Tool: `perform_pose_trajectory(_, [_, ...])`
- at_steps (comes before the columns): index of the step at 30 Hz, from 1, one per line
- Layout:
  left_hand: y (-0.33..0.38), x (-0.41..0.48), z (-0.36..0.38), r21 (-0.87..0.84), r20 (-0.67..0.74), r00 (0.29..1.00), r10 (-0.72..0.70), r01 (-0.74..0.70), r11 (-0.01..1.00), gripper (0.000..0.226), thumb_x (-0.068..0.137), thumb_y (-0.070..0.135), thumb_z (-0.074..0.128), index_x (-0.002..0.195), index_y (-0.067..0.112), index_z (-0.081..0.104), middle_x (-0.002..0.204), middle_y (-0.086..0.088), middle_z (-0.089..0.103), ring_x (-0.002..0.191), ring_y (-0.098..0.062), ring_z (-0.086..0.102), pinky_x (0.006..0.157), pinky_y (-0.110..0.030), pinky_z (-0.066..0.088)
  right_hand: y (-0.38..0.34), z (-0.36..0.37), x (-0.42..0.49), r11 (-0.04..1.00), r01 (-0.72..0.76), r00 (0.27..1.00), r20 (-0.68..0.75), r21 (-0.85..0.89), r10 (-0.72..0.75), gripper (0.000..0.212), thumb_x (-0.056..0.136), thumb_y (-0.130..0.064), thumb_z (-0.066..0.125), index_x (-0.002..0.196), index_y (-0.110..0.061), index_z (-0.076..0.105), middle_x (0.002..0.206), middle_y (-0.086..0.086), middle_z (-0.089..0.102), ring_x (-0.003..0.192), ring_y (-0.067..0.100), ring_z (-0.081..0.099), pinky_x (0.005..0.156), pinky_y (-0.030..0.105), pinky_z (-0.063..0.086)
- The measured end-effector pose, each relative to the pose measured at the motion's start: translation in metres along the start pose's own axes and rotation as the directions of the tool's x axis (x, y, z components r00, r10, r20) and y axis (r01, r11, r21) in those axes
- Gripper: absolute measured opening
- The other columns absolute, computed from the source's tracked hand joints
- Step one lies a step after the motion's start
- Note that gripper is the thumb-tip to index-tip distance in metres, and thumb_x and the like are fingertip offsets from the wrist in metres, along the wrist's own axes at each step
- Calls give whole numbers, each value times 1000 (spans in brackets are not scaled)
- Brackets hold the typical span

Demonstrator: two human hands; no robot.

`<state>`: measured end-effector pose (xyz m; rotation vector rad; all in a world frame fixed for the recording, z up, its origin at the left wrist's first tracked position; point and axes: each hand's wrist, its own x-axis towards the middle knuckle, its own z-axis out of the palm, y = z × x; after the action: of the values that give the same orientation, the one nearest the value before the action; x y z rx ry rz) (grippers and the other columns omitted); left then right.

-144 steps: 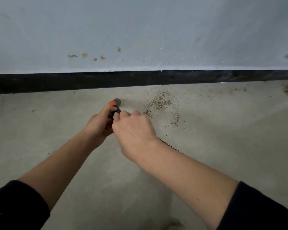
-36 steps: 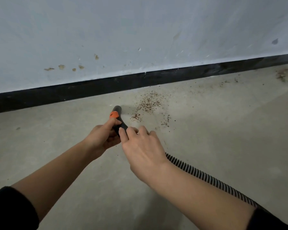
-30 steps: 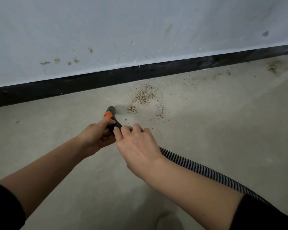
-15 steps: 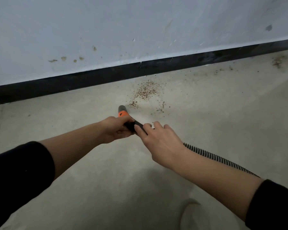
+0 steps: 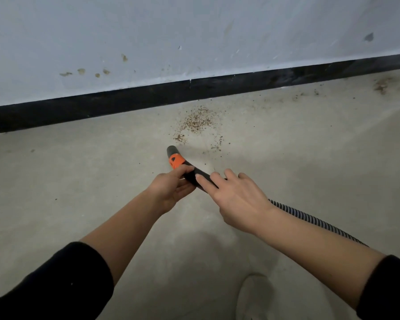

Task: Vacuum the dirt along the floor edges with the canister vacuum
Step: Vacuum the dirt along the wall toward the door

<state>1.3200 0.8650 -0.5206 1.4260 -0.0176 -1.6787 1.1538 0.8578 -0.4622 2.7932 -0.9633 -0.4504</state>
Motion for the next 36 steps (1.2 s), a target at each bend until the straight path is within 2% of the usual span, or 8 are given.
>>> perform_pose_trajectory(2, [-4, -3, 4, -21, -6, 1000, 1, -1, 1000, 36, 88, 13, 69, 115, -9, 58, 110, -26, 68, 95, -27, 70, 78, -28, 57, 5, 3, -2, 1000, 17, 999, -27, 11, -17, 80, 71, -11, 69, 144, -15, 38, 107, 5, 57, 85, 26, 55, 58, 33, 31])
perform_pose_trajectory(6, [-12, -6, 16, -48, -4, 1000, 1, -1, 999, 39, 86, 12, 72, 116, -9, 59, 107, -24, 69, 96, -27, 71, 78, -28, 58, 18, 8, -9, 999, 1, 997, -78, 46, 3, 83, 48, -13, 83, 127, -14, 59, 85, 3, 59, 65, 24, 54, 48, 29, 29])
perform_pose_trajectory(17, [-34, -5, 62, -21, 71, 997, -29, 30, 999, 33, 86, 12, 72, 108, -9, 62, 99, -22, 72, 89, -23, 72, 74, -25, 59, 54, 9, -48, 997, -22, 999, -34, 69, 24, 81, 42, -16, 83, 121, -14, 64, 77, 1, 58, 56, 22, 51, 43, 26, 29])
perform_pose_trajectory(20, [-39, -4, 76, -7, 120, 992, -36, 38, 999, 33, 86, 13, 72, 109, -8, 62, 99, -21, 73, 89, -21, 73, 78, -25, 58, 61, 7, -56, 997, -65, 998, 30, 41, 64, 78, 59, -17, 77, 134, -16, 54, 88, 2, 59, 66, 25, 54, 48, 30, 31])
perform_pose_trajectory(24, [-43, -1, 88, -1, 154, 987, -37, 38, 999, 33, 86, 13, 72, 110, -7, 62, 103, -20, 72, 92, -21, 72, 79, -25, 57, 68, 6, -64, 997, -64, 998, 21, 52, 63, 74, 87, -18, 53, 152, -21, 17, 119, 2, 50, 96, 27, 50, 65, 33, 34])
perform_pose_trajectory(31, [-44, -1, 97, 18, 165, 986, -37, 35, 999, 35, 87, 14, 71, 111, -8, 62, 108, -23, 70, 99, -24, 70, 80, -25, 57, 71, 4, -66, 995, -93, 994, 56, 43, 91, 73, 88, -18, 51, 152, -22, 15, 120, 1, 47, 98, 26, 48, 65, 33, 33])
perform_pose_trajectory(33, [-43, -1, 95, 19, 144, 989, -35, 33, 999, 33, 87, 15, 70, 110, -8, 62, 105, -21, 71, 95, -23, 71, 76, -24, 58, 71, 3, -65, 996, -72, 997, 20, 60, 71, 74, 85, -18, 55, 151, -22, 22, 116, 1, 50, 95, 27, 50, 62, 33, 32])
perform_pose_trajectory(36, [-40, -5, 85, 5, 102, 995, -15, 14, 1000, 31, 87, 17, 70, 106, -7, 62, 95, -17, 72, 86, -19, 72, 74, -23, 58, 71, 4, -59, 998, -23, 1000, 9, 65, 23, 77, 64, -18, 73, 137, -19, 49, 90, 0, 57, 69, 25, 53, 47, 29, 30])
